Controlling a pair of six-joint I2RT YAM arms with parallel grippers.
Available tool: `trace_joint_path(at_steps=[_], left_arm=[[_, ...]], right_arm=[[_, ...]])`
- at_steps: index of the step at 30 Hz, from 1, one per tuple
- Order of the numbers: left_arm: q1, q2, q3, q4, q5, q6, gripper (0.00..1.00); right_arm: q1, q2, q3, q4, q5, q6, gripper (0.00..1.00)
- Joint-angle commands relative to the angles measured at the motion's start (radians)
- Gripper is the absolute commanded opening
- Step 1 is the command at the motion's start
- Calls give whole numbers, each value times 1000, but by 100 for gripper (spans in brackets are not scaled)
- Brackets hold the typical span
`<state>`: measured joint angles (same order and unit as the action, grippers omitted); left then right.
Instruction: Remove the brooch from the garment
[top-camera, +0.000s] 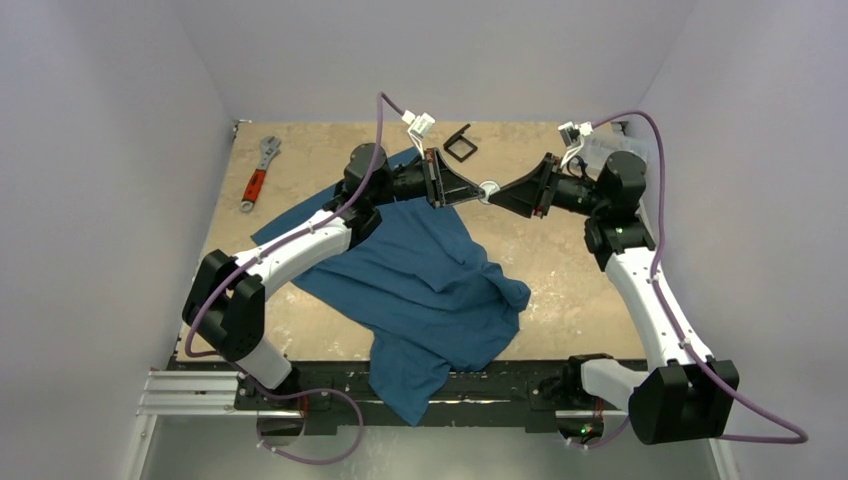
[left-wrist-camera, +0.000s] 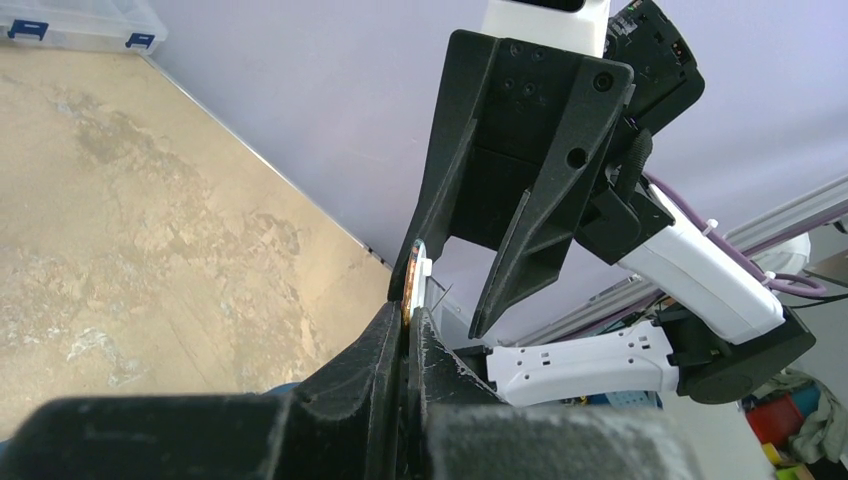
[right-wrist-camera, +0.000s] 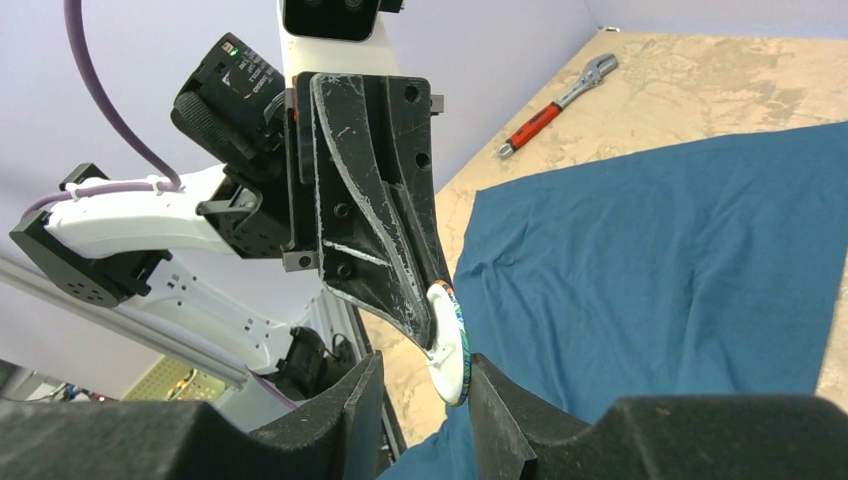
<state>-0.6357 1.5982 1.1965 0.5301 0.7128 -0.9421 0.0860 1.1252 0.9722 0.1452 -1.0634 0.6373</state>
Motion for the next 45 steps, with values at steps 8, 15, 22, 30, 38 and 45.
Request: trace_joint_path(at_steps=[8, 15, 22, 30, 38, 45], left_arm=[[-1, -33, 4, 52, -15, 36, 0], [-14, -48, -4, 40, -14, 86, 0], [-3, -46, -16, 32, -62, 30, 0], [2, -33, -19, 57, -56, 8, 0], [-5, -44, -19, 41, -57, 44, 0], [-10, -54, -21, 35, -56, 65, 0]], right_arm=[[14, 10, -7, 33, 41, 1, 27], [13, 29, -6, 37, 30, 11, 22], [13, 14, -9, 41, 8, -1, 29], [14, 0, -15, 29, 7, -23, 34], [23, 23, -8, 83, 15, 25, 37], [25, 50, 6, 84, 25, 41, 31]])
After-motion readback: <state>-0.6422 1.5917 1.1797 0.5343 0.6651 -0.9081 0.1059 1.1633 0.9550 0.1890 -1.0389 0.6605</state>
